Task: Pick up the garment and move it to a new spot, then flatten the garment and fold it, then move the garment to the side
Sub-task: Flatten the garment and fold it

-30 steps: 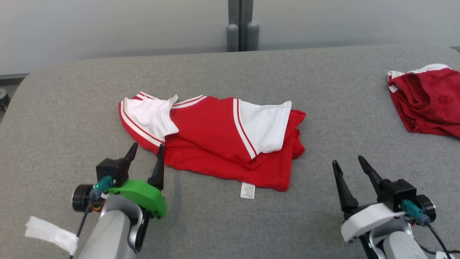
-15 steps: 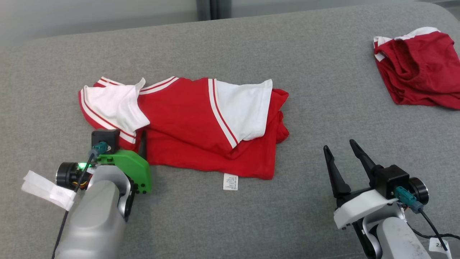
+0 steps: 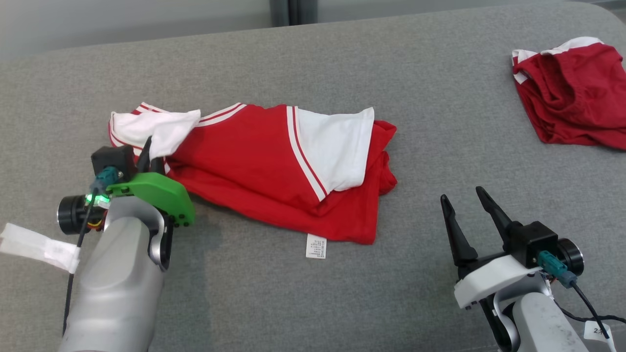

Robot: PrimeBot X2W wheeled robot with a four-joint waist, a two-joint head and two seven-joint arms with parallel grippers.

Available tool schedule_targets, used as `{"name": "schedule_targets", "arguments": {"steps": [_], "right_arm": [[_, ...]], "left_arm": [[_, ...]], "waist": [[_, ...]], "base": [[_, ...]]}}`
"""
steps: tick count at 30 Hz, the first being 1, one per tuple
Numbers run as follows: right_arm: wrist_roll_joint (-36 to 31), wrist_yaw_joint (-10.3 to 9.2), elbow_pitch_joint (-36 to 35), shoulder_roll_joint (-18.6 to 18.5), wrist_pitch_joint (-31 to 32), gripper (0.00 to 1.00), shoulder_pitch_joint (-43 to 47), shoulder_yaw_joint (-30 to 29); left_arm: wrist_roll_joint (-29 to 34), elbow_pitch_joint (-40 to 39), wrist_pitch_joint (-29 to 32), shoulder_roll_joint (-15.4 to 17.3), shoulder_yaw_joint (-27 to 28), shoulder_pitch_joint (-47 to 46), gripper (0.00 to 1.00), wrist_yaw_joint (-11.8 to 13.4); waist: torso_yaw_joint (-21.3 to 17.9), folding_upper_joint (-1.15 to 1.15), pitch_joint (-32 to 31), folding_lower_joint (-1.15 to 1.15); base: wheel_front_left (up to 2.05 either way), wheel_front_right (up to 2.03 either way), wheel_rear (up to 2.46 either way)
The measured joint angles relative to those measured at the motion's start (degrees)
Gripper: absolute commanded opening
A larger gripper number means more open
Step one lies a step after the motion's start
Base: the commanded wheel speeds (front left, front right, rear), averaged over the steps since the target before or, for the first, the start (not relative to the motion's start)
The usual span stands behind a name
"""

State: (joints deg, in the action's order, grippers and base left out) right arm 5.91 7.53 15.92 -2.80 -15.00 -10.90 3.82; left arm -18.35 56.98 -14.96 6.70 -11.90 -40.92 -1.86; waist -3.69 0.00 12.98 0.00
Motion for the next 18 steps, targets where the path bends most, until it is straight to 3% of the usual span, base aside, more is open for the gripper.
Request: {"name": "schedule_targets", "arguments": {"steps": [10, 13, 15, 16, 17, 18], "right_arm": [[-0.44, 0.00, 0.20, 0.01, 0.00, 1.00, 1.41, -1.44], [-0.54, 0.00, 0.42, 0.02, 0.00, 1.00, 2.18, -1.68], [-0.62, 0.00, 0.53, 0.01, 0.00, 1.00, 2.22, -1.65], [-0.63, 0.00, 0.54, 0.01, 0.00, 1.00, 2.24, -1.53], [-0.65, 0.00, 0.56, 0.04, 0.00, 1.00, 2.27, -1.47], [-0.69, 0.00, 0.57, 0.04, 0.00, 1.00, 2.32, -1.49]], "left_arm": [[-3.69, -21.74, -0.08, -2.71, 12.06, 17.35, 0.00, -0.18], [-5.78, -24.09, -0.07, -3.56, 14.40, 22.90, 0.00, -0.77], [-7.51, -24.16, -0.07, -3.80, 15.18, 25.37, 0.15, -1.18], [-9.21, -24.29, -0.08, -3.80, 15.11, 26.31, 0.33, -1.19], [-11.17, -24.32, -0.08, -3.80, 14.69, 26.92, 0.60, -1.19], [-11.95, -24.50, -0.07, -3.80, 14.35, 27.35, 0.73, -1.13]], "waist": [[3.52, 0.00, -2.40, 0.00], [4.88, 0.00, -3.19, 0.00], [5.74, 0.00, -3.74, 0.00], [6.16, 0.00, -4.07, 0.00], [6.50, 0.00, -4.41, 0.00], [6.77, 0.00, -4.66, 0.00]], "base": [[0.00, 0.00, 0.00], [0.00, 0.00, 0.00], [0.00, 0.00, 0.00], [0.00, 0.00, 0.00], [0.00, 0.00, 0.00], [0.00, 0.00, 0.00]]}}
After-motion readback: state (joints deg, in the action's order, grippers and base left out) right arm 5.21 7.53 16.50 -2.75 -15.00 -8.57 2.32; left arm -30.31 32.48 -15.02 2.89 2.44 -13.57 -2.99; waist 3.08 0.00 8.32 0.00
